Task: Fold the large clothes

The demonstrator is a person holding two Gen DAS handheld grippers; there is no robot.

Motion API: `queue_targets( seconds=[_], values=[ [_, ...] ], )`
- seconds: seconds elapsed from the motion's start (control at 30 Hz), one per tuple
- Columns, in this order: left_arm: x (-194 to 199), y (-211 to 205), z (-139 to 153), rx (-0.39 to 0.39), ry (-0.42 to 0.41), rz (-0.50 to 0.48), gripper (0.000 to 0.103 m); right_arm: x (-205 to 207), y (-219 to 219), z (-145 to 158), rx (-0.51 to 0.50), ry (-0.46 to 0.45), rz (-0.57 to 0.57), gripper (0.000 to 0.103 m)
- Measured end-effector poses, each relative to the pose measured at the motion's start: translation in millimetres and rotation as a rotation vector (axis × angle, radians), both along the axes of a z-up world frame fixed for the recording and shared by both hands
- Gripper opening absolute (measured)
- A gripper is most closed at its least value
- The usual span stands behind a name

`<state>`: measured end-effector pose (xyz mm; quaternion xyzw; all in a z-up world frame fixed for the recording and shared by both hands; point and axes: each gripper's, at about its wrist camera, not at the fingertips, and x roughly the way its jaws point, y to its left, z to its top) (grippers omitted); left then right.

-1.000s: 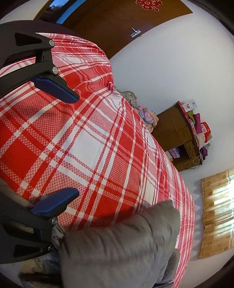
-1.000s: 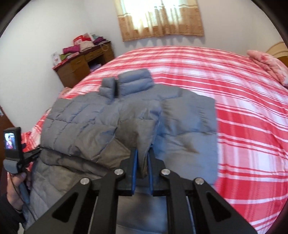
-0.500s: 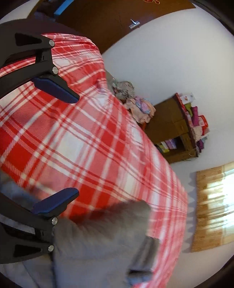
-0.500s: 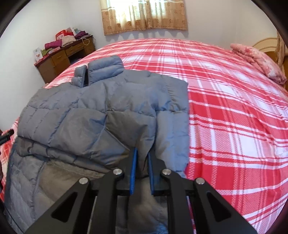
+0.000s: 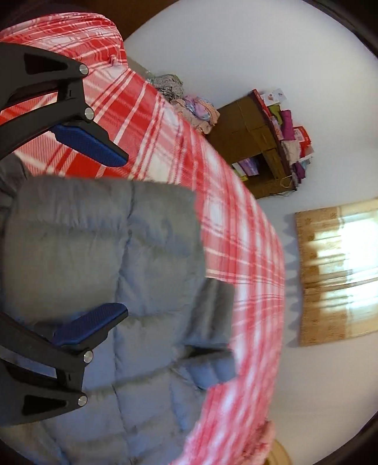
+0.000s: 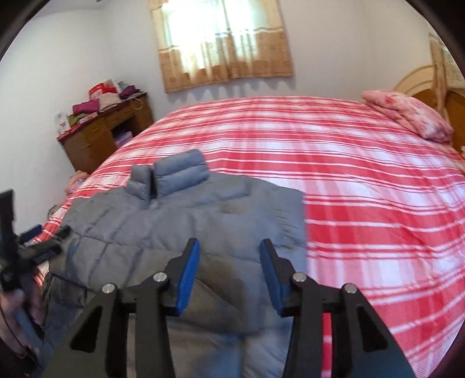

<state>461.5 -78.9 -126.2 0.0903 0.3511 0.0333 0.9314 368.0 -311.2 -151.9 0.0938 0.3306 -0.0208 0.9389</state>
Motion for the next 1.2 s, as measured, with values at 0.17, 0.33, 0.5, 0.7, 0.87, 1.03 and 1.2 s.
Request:
queue_targets(
  seconds=[0.17, 0.33, 0.5, 0.7, 0.87, 1.03, 1.2],
  values=[
    [14, 11, -33, -0.039, 0.056, 0.039, 0.095, 23, 11, -43, -0.001, 0.072, 0.013, 0.045],
    [17, 15, -43, -0.071, 0.083, 0.033, 0.098, 18, 9, -58, 0.013, 0.083, 0.019, 0.043],
    [21, 21, -49, -0.097, 0.113, 0.051, 0.101, 17, 4, -64, 0.042, 0.090, 0.019, 0.043],
    [21, 18, -53, -0.077, 0.121, 0.059, 0.102, 22, 11, -67, 0.009, 0.104, 0.015, 0.043],
    [22, 18, -55, -0.070, 0.124, 0.058, 0.102, 24, 14, -68, -0.016, 0.111, 0.010, 0.043],
    [22, 18, -56, -0.077, 0.125, 0.058, 0.102, 23, 15, -69, -0.027, 0.112, 0.007, 0.043],
    [23, 19, -56, -0.088, 0.127, 0.057, 0.102, 24, 16, -70, -0.042, 0.114, 0.005, 0.043]
  ],
)
